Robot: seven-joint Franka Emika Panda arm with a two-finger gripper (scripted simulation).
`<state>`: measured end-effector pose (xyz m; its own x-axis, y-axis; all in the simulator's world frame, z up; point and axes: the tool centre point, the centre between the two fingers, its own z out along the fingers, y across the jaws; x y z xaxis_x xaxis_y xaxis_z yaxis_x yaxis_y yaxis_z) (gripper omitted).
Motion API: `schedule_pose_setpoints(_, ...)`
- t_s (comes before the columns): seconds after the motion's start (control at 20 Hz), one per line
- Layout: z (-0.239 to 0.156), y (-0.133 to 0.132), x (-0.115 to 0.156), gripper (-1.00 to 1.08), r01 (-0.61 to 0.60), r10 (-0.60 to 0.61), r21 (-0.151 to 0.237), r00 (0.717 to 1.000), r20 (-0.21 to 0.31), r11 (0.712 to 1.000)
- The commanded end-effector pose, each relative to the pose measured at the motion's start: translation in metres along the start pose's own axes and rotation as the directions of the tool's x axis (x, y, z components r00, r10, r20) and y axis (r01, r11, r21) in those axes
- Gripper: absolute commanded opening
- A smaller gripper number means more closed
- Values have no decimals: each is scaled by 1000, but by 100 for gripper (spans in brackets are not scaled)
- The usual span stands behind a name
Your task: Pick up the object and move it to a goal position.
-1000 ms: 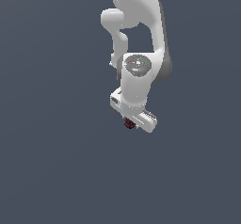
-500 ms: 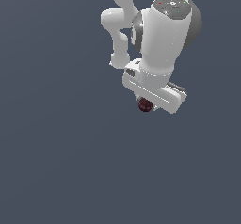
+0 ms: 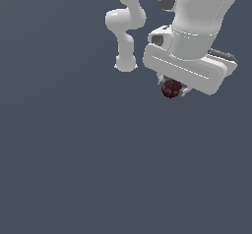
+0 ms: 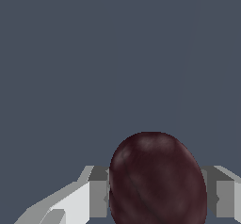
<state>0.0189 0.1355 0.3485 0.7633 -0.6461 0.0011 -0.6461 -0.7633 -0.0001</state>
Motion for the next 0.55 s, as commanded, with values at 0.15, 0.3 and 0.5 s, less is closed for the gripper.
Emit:
schedule_pose_setpoints(0.15, -27, -9, -8, -100, 0, 0, -1, 1000, 0, 1000)
schedule_pose_setpoints(0.3, -34, -12, -10, -100, 0, 0, 0, 1000, 1, 1000)
schedule_pose_setpoints(0.5, -37, -13, -11, -100, 0, 0, 0, 1000, 1, 1000)
